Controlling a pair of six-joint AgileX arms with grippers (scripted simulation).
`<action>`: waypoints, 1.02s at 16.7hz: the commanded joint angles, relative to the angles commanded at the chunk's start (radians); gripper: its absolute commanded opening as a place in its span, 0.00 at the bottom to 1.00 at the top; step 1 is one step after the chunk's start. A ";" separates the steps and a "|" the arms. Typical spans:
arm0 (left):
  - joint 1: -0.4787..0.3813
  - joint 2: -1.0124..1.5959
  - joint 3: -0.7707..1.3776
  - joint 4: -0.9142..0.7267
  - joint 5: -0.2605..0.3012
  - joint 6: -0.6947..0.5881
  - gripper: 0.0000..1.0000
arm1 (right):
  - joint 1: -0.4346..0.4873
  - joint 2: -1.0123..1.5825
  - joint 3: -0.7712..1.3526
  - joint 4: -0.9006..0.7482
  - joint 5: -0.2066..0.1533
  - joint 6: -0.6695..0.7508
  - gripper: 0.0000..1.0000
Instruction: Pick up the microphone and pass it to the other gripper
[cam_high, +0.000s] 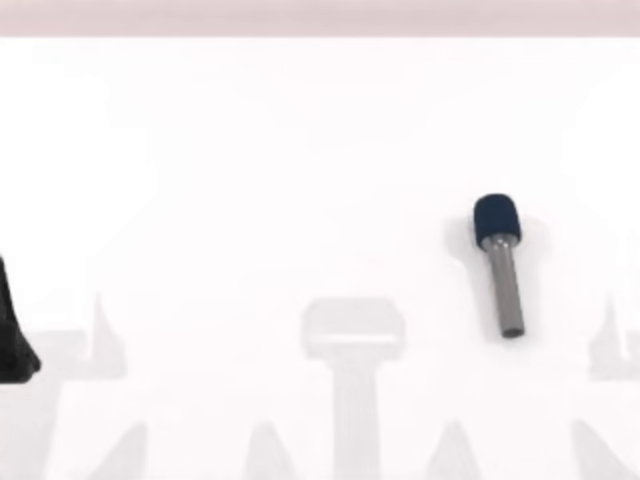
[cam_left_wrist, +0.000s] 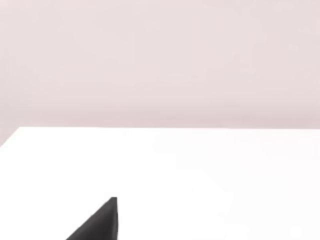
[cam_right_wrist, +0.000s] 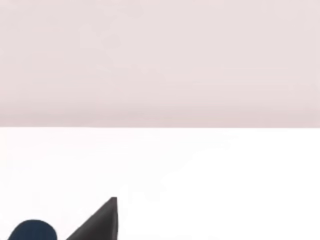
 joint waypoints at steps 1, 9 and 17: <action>0.000 0.000 0.000 0.000 0.000 0.000 1.00 | 0.000 0.000 0.000 0.000 0.000 0.000 1.00; 0.000 0.000 0.000 0.000 0.000 0.000 1.00 | 0.098 0.296 0.267 -0.193 0.023 0.106 1.00; 0.000 0.000 0.000 0.000 0.000 0.000 1.00 | 0.306 1.124 0.824 -0.643 0.081 0.326 1.00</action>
